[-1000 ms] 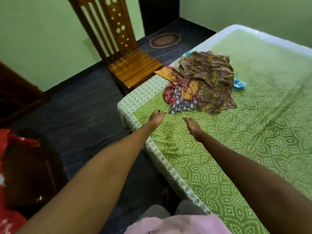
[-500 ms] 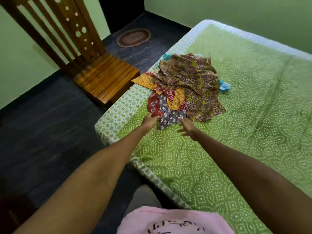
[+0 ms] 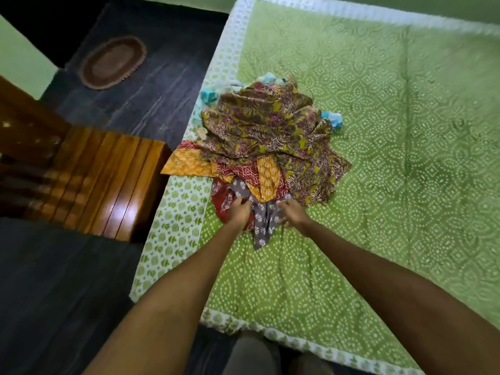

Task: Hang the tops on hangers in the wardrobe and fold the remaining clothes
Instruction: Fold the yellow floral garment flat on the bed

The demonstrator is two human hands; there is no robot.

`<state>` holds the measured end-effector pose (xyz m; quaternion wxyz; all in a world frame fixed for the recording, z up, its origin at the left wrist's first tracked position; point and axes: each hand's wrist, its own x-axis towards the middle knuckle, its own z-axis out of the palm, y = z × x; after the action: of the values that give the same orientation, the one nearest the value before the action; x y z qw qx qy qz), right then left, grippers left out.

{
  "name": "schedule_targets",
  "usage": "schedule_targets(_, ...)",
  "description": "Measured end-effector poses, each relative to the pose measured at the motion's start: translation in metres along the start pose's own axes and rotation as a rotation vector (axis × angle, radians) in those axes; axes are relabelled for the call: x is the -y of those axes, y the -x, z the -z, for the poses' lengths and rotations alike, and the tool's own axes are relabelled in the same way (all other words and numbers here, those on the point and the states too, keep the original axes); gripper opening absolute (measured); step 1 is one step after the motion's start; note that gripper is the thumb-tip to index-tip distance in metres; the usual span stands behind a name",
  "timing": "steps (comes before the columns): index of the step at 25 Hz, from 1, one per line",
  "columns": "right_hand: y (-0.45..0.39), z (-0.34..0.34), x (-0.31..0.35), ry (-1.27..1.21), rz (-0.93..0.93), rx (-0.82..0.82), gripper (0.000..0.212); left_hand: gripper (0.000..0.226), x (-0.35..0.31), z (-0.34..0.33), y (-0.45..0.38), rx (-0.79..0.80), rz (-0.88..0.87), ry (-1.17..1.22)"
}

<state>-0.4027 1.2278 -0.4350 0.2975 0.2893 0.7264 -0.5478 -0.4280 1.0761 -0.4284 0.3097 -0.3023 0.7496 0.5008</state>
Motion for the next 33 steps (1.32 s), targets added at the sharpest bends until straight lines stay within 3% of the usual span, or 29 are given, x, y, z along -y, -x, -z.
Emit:
schedule_targets(3,-0.053,0.01,0.024,0.2,0.159,-0.107,0.022,0.034,-0.014,-0.01,-0.035,0.025,-0.008,0.027)
schedule_targets(8,-0.146,0.037,0.074,1.028,0.275,-0.294,0.029,0.036,-0.021,-0.024,-0.083,0.076,0.005,0.009)
schedule_targets(10,-0.168,0.041,0.081,1.17,0.294,-0.312,0.032,0.042,-0.029,-0.028,-0.093,0.092,0.027,0.044)
schedule_targets(14,-0.153,0.029,0.08,0.614,0.368,-0.423,0.017,0.056,-0.051,-0.035,-0.096,0.211,0.133,0.197)
schedule_targets(17,-0.109,0.014,0.056,0.255,0.356,-0.378,0.023,0.07,-0.062,-0.035,-0.098,0.424,0.171,0.576)
schedule_targets(19,-0.071,-0.001,0.025,0.25,0.325,-0.282,0.028,0.07,-0.065,-0.032,-0.102,0.45,0.164,0.773)
schedule_targets(21,-0.04,-0.022,-0.016,0.45,0.264,-0.161,0.028,0.055,-0.06,-0.029,-0.106,0.344,0.199,0.783)
schedule_targets(24,-0.003,-0.044,-0.08,0.617,0.096,0.088,0.036,0.04,-0.011,-0.022,-0.117,0.06,0.28,0.648)
schedule_targets(27,0.015,-0.047,-0.136,0.802,0.0,0.379,0.058,0.041,0.073,-0.009,-0.099,0.027,0.316,0.555)
schedule_targets(29,0.016,-0.043,-0.152,0.917,-0.004,0.617,0.054,0.042,0.125,0.009,-0.064,0.078,0.349,0.172)
schedule_targets(30,0.014,-0.037,-0.148,0.852,0.009,0.638,0.053,0.04,0.145,0.019,-0.051,0.108,0.308,-0.075)
schedule_targets(31,0.009,-0.029,-0.137,0.728,-0.007,0.538,0.048,0.036,0.165,0.029,-0.043,0.16,0.246,-0.308)
schedule_targets(33,-0.013,-0.001,-0.104,0.422,-0.032,0.139,0.035,0.037,0.182,0.047,-0.042,0.333,0.128,-0.731)
